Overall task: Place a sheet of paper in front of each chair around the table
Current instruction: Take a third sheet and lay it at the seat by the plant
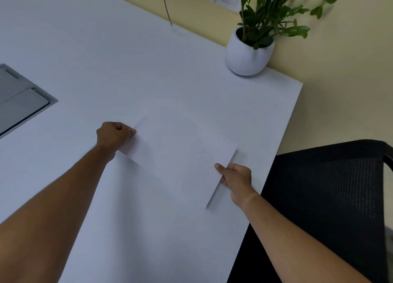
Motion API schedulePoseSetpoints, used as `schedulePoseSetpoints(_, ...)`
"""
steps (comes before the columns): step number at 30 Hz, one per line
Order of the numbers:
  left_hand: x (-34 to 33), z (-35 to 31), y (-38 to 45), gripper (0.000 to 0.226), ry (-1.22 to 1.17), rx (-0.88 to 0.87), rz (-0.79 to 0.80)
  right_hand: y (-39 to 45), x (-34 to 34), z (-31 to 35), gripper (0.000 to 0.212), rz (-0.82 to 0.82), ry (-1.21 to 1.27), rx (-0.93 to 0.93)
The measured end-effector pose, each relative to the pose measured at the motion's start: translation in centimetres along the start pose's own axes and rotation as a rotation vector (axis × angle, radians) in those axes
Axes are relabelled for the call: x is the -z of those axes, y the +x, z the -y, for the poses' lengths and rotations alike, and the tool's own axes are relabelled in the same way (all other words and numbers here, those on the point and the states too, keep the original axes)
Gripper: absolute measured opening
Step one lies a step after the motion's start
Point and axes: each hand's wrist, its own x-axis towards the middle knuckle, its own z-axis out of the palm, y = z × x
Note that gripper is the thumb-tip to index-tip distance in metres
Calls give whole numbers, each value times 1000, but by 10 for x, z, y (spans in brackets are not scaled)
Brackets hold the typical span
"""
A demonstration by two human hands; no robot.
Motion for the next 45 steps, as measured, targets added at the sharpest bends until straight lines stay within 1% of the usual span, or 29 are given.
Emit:
schedulePoseSetpoints(6,-19,-7,12,5,48,-2,-57,12,-9,0,8,-148,-32,-13)
schedulePoseSetpoints(8,-23,-9,17,5,84,3,-64,15,-11,0,8,-204,-47,-5)
schedulePoseSetpoints(12,-30,-8,23,6,156,1,-53,18,-15,-1,15,-274,-81,-11)
schedulePoseSetpoints(15,-35,-7,28,9,172,-1,-62,19,-15,-2,10,-311,-98,-19)
schedulePoseSetpoints(19,-39,-3,31,9,179,21,-50,22,-18,-1,17,-328,-123,8)
schedulePoseSetpoints(21,-39,1,32,10,179,34,-50,24,-21,-1,8,-343,-157,17)
schedulePoseSetpoints(22,-39,2,32,10,177,39,-50,24,-22,0,8,-352,-178,23)
schedulePoseSetpoints(28,-38,6,36,7,181,41,-47,31,-28,1,13,-388,-251,64)
schedulePoseSetpoints(35,-39,8,38,3,239,32,-46,36,-33,3,6,-387,-346,105)
schedulePoseSetpoints(38,-39,10,37,8,278,24,-60,37,-31,2,8,-381,-355,103)
schedulePoseSetpoints(41,-39,11,36,12,346,-31,-80,37,-30,3,9,-360,-369,108)
schedulePoseSetpoints(43,-39,12,32,18,402,-84,-95,37,-29,4,5,-335,-376,117)
schedulePoseSetpoints(45,-40,15,26,25,479,-161,-94,35,-28,5,10,-317,-378,118)
